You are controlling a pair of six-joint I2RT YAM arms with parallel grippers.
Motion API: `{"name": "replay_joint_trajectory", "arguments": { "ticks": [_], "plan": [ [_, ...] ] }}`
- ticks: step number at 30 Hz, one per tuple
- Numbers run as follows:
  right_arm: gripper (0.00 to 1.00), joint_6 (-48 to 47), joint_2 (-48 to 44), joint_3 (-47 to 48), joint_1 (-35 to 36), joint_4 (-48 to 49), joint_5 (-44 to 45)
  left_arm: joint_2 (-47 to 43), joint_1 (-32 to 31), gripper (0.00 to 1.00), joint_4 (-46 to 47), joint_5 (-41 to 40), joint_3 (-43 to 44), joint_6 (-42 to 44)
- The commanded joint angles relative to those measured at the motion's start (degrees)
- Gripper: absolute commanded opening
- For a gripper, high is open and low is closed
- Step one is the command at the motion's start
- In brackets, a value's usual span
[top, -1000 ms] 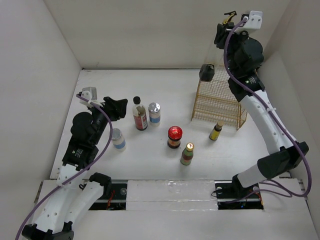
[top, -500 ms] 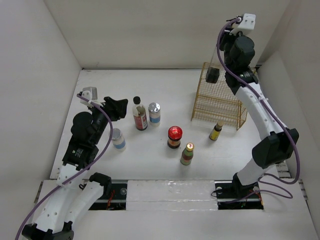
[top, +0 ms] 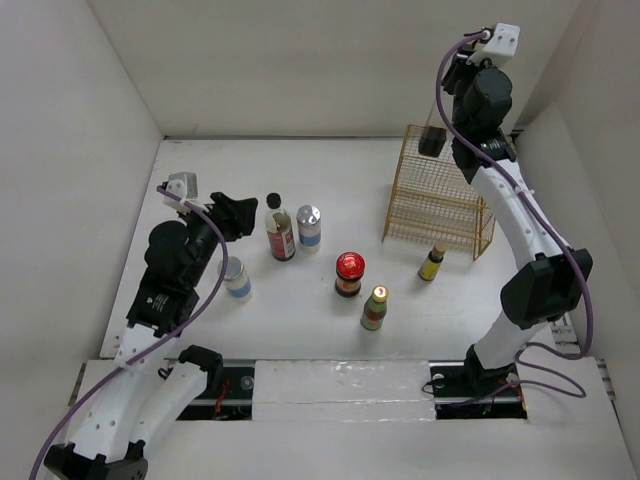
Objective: Organize the condiment bottles
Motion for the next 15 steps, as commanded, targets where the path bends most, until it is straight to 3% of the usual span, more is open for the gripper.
{"name": "replay_joint_trajectory", "arguments": {
  "ticks": [1, 15],
  "plan": [
    [0.08, -0.24, -0.34, 4.25, -0.58, 10.50, 0.75, 0.47, -0.02, 0.59, 2.17, 0.39, -0.03, 0.28],
    [0.08, 0.29, -0.95, -8.31, -0.58, 16.38, 1.28, 1.53, 1.12, 0.59, 2.17, 2.22, -0.03, 0.28]
  ]
}}
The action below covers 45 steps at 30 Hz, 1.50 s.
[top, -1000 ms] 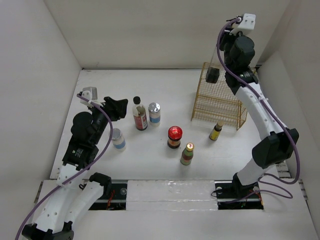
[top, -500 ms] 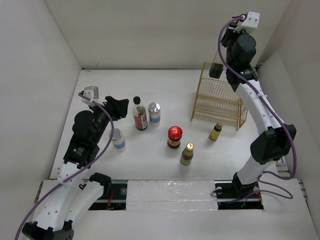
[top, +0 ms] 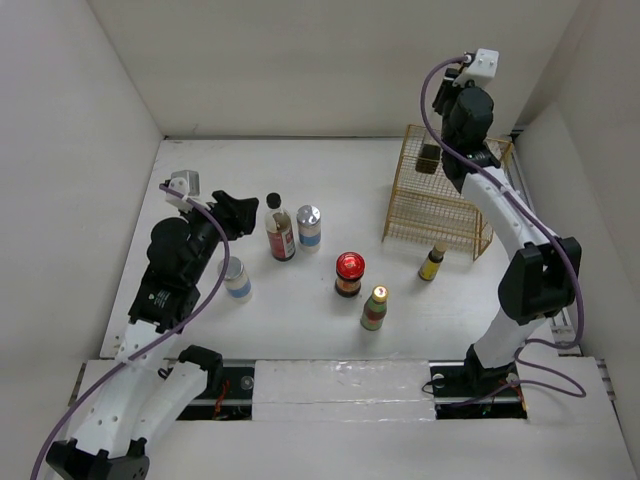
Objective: Organize the condiment bottles
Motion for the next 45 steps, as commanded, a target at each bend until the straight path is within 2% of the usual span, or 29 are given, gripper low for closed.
{"name": "replay_joint_trajectory", "arguments": {
  "ticks": [1, 13, 19, 24, 28, 31, 33, 38, 45],
  "plan": [
    [0.08, 0.60, -3.46, -1.58, -0.21, 10.42, 0.40, 0.33, 0.31, 0.59, 2.15, 1.34, -0.03, 0.28],
    [0.08, 2.97, -2.85, -10.38, -0.21, 11.47, 0.40, 0.33, 0.31, 0.59, 2.15, 1.95, -0.03, -0.25],
    [0.13, 4.55, -2.33, -13.27, -0.21, 11.47, -0.12, -0.20, 0.31, 0.59, 2.15, 1.95, -0.03, -0.25],
    [0.23, 5.96, -2.33, -13.90, -0.21, 10.68, -0.13, -0.20, 0.31, 0.59, 2.15, 1.95, -0.03, -0.25],
    [0.37, 6.48, -2.33, -14.95, -0.73, 10.07, -0.13, -0.20, 0.31, 0.59, 2.15, 1.95, -0.03, -0.25],
    [0.44, 6.48, -2.85, -15.48, -0.73, 9.46, -0.13, -0.20, 0.31, 0.59, 2.15, 1.95, -0.03, -0.25],
    [0.53, 6.48, -3.56, -15.48, -0.73, 8.84, -0.13, -0.20, 0.31, 0.59, 2.15, 1.95, -0.03, -0.25],
    [0.69, 6.48, -5.58, -11.27, -0.73, 4.45, -0.83, -0.20, 0.31, 0.59, 2.15, 1.95, -0.03, -0.25],
    [0.78, 5.96, -12.95, -9.24, -1.35, -1.87, -4.68, -0.73, 0.31, 0.60, 2.15, 1.25, -0.03, -0.25]
  ]
}}
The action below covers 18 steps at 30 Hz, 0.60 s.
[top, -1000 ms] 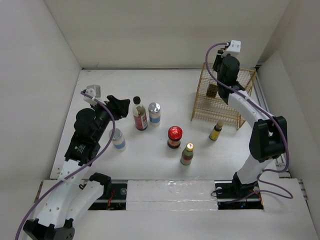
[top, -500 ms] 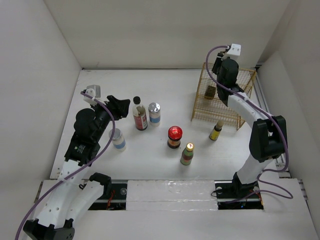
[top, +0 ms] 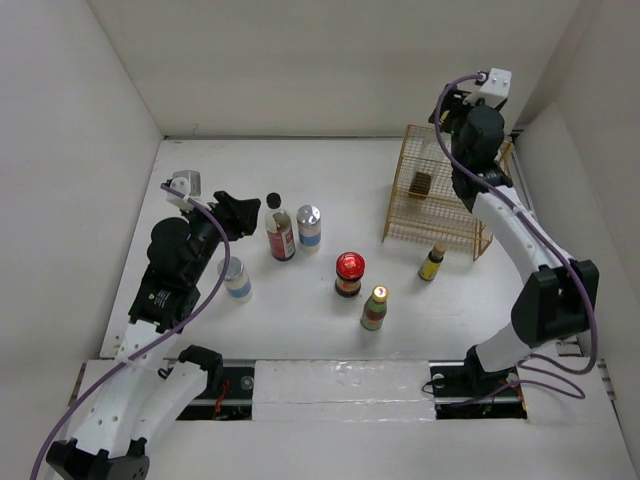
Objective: Organize the condiment bottles
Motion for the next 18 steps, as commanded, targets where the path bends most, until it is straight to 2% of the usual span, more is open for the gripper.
{"name": "replay_joint_trajectory", "arguments": {
  "ticks": [1, 3, 6, 7, 8, 10, 11, 12, 14, 15, 16, 18],
  "plan": [
    [0.78, -0.03, -6.62, 1.81, -0.52, -3.00, -3.66, -0.94, 0.31, 0.60, 2.20, -0.13, -0.03, -0.18],
    [0.78, -0.03, -11.36, -0.57, -0.52, -5.72, -8.21, -0.94, 0.31, 0.60, 2.20, -0.13, -0.03, -0.18],
    [0.67, 2.59, -18.39, -7.59, 1.50, -10.37, -14.99, -0.94, 0.31, 0.60, 1.67, -0.66, -0.03, -0.18],
    [0.55, 2.60, -20.15, -9.87, 3.42, -11.00, -19.54, -0.94, 0.31, 0.60, 1.67, -0.66, -0.03, -0.18],
    [0.34, 3.21, -21.82, -14.42, 4.39, -11.01, -21.23, -0.94, 0.31, 0.60, 1.67, -0.66, -0.03, -0.18],
    [0.17, 4.10, -25.95, -17.71, 6.59, -14.33, -25.27, -0.94, 0.31, 0.60, 1.67, -0.66, -0.03, -0.18],
    [0.14, 4.10, -27.10, -19.63, 8.08, -15.65, -27.64, -0.94, 0.31, 0.60, 1.67, -0.66, -0.03, -0.70],
    [0.14, 4.10, -29.46, -19.65, 8.70, -17.49, -30.10, -0.94, 0.31, 0.60, 1.67, -0.66, -0.03, -0.71],
    [0.26, 1.56, -32.37, -20.53, 11.33, -25.04, -35.28, -0.94, 0.31, 0.60, 1.67, -0.66, 0.50, -0.71],
    [0.47, 0.33, -34.03, -21.84, 12.39, -27.94, -36.45, -0.94, 0.31, 0.60, 1.67, -0.66, 0.50, -0.71],
    [0.57, -1.42, -37.53, -22.55, 13.53, -33.36, -37.24, -0.94, 0.31, 0.60, 1.67, -0.66, 0.50, -0.71],
    [0.75, -1.96, -41.15, -24.56, 16.43, -38.32, -39.70, -1.47, 0.31, 0.60, 1.67, -0.66, 0.50, -0.71]
  ]
}}
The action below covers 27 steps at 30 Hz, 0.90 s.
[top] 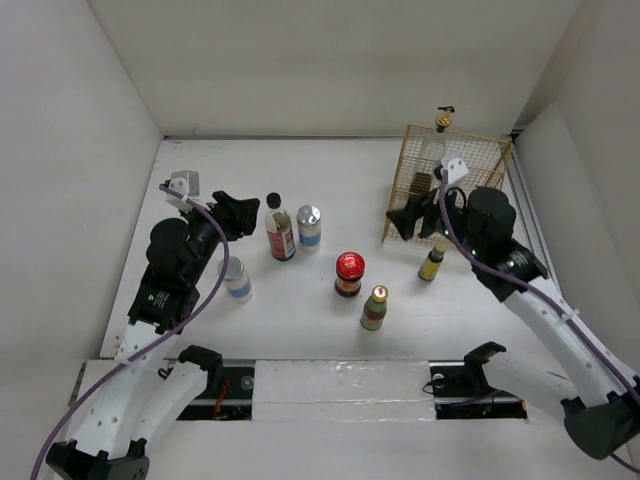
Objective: Organize the condiment bottles
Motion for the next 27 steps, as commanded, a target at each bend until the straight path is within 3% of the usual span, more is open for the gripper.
{"name": "replay_joint_trajectory", "arguments": {
  "ticks": [1, 4, 12, 23, 27],
  "plan": [
    [0.78, -2.80, -9.11, -1.51, 3.92, -12.93, -8.82, -1.14, 0.31, 0.60, 1.71, -0.24, 0.50, -0.34],
    [0.86, -2.19, -12.57, -2.92, 7.08, -20.50, -11.11, -1.14, 0.31, 0.60, 1.71, 0.28, 0.50, -0.34],
    [0.89, -1.13, -14.07, -6.35, 13.59, -25.87, -18.67, -1.14, 0.31, 0.60, 1.71, 0.81, 0.50, -0.34],
    [0.89, -0.42, -7.74, -9.34, 21.50, -20.09, -9.27, -1.14, 0.31, 0.60, 2.24, 2.48, 0.50, -0.34],
    [0.84, 0.19, -6.42, -9.87, 22.21, -18.58, -3.92, -1.14, 0.31, 0.60, 2.24, 2.48, 0.50, -0.34]
  ]
}}
